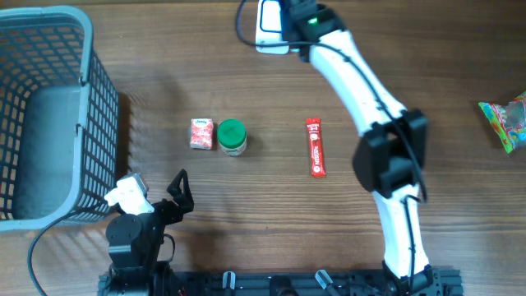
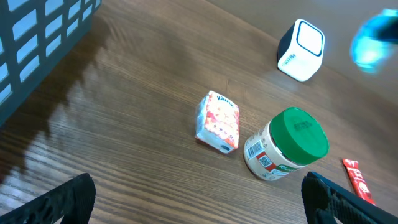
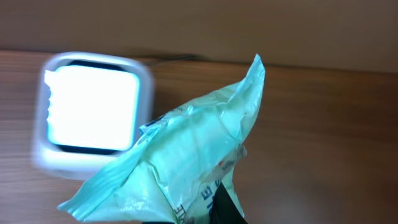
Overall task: Scan the item barcode
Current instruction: 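Move wipes pack right and release it beside Haribo bag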
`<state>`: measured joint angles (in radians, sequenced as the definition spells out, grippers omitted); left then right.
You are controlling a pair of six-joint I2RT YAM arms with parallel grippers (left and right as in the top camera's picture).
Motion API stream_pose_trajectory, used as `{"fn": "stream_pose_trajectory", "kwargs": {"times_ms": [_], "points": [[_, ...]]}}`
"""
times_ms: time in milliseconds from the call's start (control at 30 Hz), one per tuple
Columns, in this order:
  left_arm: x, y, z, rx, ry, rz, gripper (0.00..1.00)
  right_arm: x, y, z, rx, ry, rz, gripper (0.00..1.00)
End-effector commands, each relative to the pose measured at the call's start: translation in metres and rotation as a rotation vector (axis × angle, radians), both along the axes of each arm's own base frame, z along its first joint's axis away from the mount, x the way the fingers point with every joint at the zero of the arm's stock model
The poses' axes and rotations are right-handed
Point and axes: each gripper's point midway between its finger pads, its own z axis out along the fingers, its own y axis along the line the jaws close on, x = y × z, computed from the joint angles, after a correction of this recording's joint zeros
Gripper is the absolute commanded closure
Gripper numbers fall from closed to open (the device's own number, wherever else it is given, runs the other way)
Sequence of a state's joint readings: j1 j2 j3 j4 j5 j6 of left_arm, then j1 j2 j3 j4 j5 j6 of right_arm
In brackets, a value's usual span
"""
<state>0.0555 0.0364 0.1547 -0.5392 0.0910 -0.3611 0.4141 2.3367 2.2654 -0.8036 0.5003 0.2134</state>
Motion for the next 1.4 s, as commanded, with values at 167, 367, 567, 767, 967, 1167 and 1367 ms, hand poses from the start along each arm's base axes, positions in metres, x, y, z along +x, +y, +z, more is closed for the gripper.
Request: {"fn": "stream_pose_trajectory", "kwargs": {"times_ms": [167, 367, 567, 767, 967, 1167, 1367], "points": [[0.0, 0.004, -0.002, 0.014, 0.001, 0.016, 0.0, -0.047, -0.233, 0.019, -0.151, 0.143, -0.492, 0.95], [0.0, 0.004, -0.002, 0.014, 0.001, 0.016, 0.0, -0.068, -0.324, -0.054, 0.08, 0.271, -0.596, 0.95], [0.0, 0.004, -0.002, 0.014, 0.001, 0.016, 0.0, -0.107, -0.384, -0.123, 0.225, 0.371, -0.712, 0.96], [0.0, 0.004, -0.002, 0.014, 0.001, 0.016, 0.0, -0.118, -0.396, -0.095, 0.284, 0.369, -0.718, 0.01], [0.0, 0.004, -0.002, 0.014, 0.001, 0.016, 0.0, -0.099, -0.316, -0.023, 0.492, 0.293, -0.495, 0.0], [0.0, 0.004, -0.002, 0.014, 0.001, 0.016, 0.0, -0.115, -0.153, 0.017, 0.839, 0.453, -0.189, 0.0], [0.0, 0.004, -0.002, 0.014, 0.001, 0.016, 0.0, -0.173, -0.019, 0.007, 1.011, 0.796, -0.233, 0.0]]}}
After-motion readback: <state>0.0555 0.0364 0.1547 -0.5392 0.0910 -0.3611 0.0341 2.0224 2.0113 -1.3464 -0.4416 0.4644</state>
